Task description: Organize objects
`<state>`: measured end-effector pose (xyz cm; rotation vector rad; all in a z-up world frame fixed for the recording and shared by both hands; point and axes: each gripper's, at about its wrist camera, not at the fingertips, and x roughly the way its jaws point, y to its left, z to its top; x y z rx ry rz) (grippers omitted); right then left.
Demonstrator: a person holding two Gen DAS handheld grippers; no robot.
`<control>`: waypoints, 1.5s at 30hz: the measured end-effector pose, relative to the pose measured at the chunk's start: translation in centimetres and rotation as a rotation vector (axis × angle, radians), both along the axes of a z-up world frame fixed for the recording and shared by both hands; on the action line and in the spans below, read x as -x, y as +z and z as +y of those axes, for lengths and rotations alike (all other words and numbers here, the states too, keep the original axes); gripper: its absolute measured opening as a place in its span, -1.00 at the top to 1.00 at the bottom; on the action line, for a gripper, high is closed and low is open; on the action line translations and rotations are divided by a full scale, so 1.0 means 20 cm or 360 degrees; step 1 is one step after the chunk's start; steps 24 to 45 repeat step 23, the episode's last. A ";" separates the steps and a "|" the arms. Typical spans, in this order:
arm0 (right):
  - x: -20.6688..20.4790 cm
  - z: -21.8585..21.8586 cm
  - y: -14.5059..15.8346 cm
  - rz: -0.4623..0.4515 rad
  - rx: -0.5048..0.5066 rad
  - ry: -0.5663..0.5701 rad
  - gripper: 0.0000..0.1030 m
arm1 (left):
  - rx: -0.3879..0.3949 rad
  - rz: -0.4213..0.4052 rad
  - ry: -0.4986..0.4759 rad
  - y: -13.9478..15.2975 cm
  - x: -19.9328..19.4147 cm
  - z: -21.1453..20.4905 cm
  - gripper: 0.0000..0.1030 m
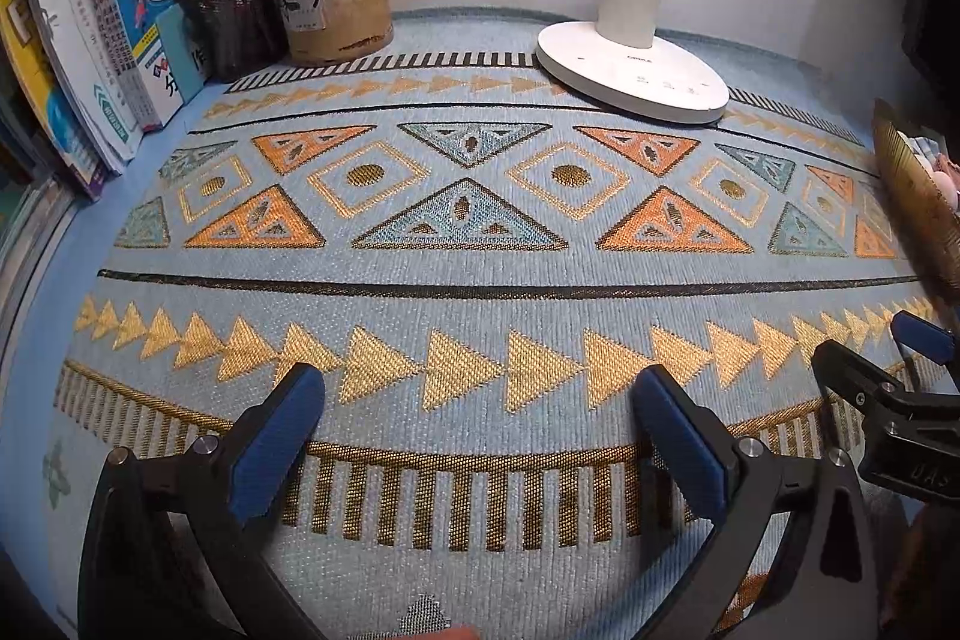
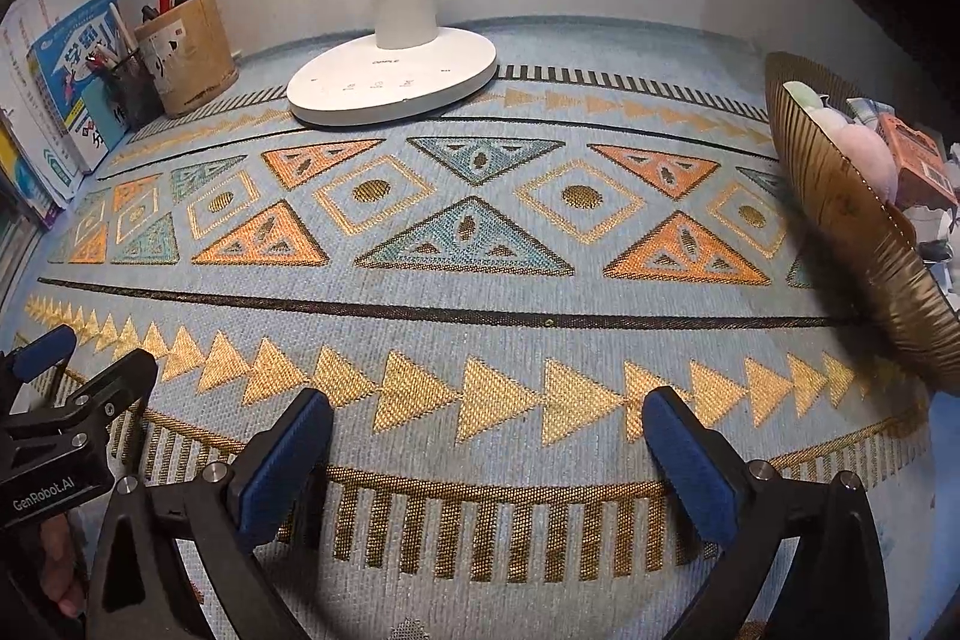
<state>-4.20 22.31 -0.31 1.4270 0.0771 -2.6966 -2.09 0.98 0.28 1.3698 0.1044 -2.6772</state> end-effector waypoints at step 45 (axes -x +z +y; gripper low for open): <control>-0.03 -0.01 -0.03 0.0049 -0.0005 0.0024 -1.00 | -0.0001 0.0000 -0.0001 0.00 0.00 0.00 -1.00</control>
